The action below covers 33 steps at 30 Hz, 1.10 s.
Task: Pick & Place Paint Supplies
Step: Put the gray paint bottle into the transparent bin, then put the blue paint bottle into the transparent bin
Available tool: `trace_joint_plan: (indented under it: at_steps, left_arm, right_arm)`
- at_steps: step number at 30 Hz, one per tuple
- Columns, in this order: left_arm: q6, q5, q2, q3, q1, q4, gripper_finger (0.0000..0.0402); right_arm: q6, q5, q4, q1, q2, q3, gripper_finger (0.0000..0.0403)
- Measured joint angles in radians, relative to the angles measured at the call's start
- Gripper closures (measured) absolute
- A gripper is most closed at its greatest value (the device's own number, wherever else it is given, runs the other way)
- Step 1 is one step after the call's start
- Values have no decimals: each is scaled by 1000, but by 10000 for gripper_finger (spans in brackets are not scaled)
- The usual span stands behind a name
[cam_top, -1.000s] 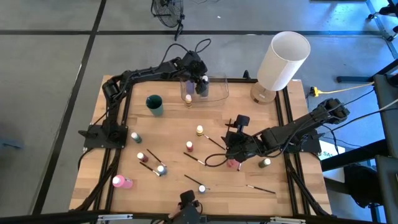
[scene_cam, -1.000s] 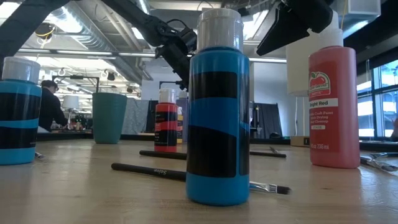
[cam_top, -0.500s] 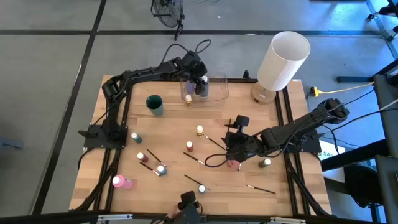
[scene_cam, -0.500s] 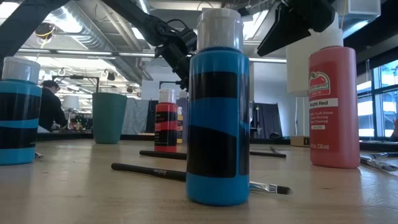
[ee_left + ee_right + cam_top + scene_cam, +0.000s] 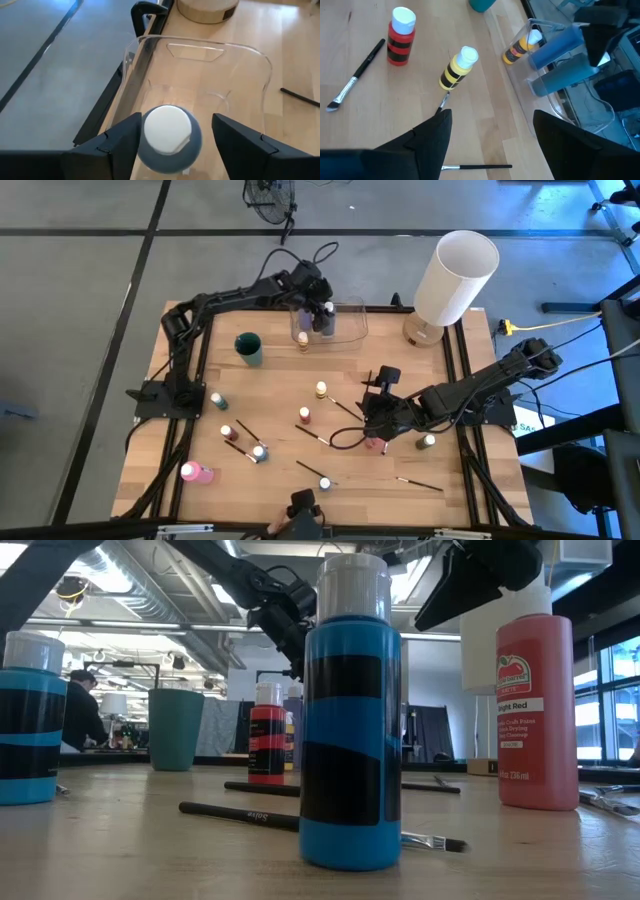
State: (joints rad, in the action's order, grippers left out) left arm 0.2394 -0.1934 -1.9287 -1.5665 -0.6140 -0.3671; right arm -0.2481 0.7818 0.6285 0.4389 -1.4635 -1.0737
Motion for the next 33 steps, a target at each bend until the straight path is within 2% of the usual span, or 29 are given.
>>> trace_joint_plan:
  at_steps: [3,7,14,21,27,33]
  left_arm:
    - [13,-16,9,0,0,3,132]
    - [7,25,29,0,1,1,117]
    - [36,172,104,0,19,-2,116]
    - [71,176,224,-2,84,-22,115]
    - [20,175,351,-2,170,-308,116]
    - [-198,171,449,-2,267,-551,114]
  right_arm:
    - [-2,0,0,0,0,0,119]
    - [-3,0,-1,0,0,0,119]
    - [-3,0,-4,0,0,0,119]
    - [-3,0,-3,0,0,0,119]
    - [-3,0,5,0,0,0,119]
    - [-14,-11,7,0,0,0,119]
